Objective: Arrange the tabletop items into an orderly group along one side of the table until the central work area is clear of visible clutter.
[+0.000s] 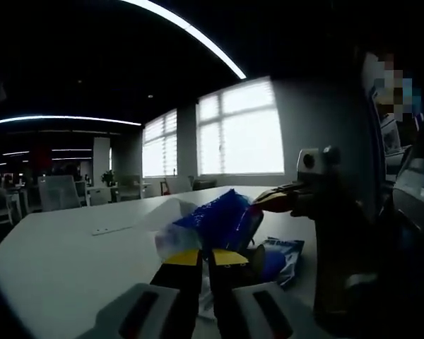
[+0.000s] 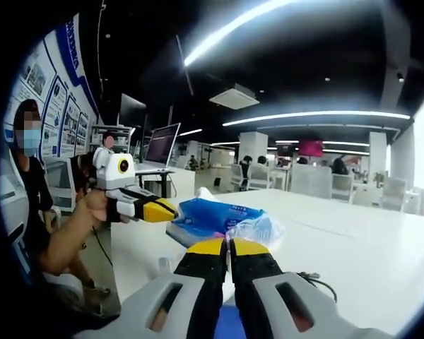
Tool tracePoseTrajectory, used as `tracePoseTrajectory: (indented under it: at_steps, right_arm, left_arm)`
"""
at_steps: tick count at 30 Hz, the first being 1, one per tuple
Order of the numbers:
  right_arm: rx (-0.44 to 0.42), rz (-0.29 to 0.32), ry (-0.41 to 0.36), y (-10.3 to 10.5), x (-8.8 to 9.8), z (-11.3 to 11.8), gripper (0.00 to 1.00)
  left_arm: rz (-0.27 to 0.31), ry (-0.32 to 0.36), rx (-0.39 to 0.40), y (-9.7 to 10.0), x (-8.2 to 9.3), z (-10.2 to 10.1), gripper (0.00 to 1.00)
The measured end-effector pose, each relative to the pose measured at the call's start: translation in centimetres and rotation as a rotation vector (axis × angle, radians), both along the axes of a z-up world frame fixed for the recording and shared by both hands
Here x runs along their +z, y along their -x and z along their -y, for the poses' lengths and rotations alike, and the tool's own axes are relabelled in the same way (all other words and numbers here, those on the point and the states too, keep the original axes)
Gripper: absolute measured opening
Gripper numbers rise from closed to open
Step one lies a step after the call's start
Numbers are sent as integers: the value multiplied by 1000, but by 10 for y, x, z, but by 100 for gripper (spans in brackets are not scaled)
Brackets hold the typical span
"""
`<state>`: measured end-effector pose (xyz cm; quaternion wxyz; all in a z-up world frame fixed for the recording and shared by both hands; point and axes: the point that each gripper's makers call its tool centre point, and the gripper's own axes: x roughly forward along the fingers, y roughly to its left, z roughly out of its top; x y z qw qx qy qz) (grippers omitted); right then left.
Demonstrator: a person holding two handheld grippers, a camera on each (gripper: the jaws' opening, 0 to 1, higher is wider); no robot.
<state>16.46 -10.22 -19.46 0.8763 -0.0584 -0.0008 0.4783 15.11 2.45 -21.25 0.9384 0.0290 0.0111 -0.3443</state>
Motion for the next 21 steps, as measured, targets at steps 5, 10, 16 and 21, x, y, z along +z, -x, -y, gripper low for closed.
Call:
tracePoseTrajectory:
  at_steps: [5, 10, 16, 21]
  right_arm:
    - [-2, 23, -7, -1, 9, 0, 0]
    - [-1, 43, -15, -3, 19, 0, 0]
    - [-1, 77, -26, -4, 35, -2, 0]
    - [0, 98, -33, -5, 44, -3, 0]
  left_arm:
    - [19, -6, 1, -1, 10, 1, 2]
    - [40, -26, 3, -3, 20, 0, 2]
    - [76, -58, 6, -4, 38, -1, 2]
    - [95, -65, 7, -3, 47, -1, 2]
